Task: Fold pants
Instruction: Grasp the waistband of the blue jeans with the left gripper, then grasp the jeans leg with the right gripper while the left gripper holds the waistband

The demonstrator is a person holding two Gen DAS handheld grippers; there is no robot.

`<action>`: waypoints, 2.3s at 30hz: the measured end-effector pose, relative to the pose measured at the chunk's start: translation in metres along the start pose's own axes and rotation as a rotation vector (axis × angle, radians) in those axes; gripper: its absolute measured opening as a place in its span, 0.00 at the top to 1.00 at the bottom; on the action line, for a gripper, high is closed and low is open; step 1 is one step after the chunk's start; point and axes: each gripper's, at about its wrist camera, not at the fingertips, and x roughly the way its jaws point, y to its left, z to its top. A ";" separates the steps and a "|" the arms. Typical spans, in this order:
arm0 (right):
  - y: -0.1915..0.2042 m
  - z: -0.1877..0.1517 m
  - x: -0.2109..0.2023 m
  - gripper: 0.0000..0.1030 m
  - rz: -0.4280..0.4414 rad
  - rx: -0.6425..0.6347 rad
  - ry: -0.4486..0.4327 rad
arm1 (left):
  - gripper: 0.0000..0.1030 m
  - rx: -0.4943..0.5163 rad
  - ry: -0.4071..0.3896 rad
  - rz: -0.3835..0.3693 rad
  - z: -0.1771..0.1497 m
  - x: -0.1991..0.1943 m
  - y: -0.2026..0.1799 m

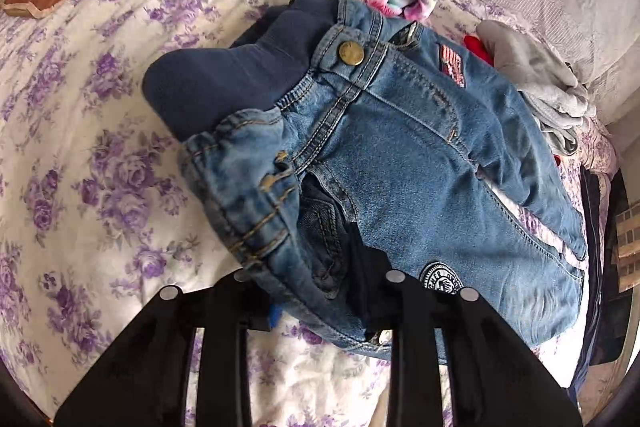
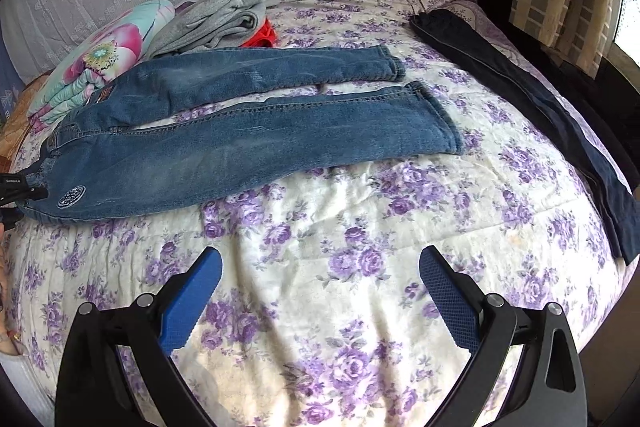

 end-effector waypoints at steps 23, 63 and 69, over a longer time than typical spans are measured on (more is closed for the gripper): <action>-0.099 0.078 0.153 0.90 0.309 0.547 0.129 | 0.79 0.046 -0.026 0.000 -0.011 0.007 0.008; 0.019 0.135 0.022 0.22 0.275 -0.120 -0.008 | 0.19 0.384 -0.101 0.110 0.029 -0.069 -0.033; 0.149 0.165 0.077 0.55 0.392 -0.346 0.112 | 0.99 0.432 0.137 0.173 0.052 0.039 -0.053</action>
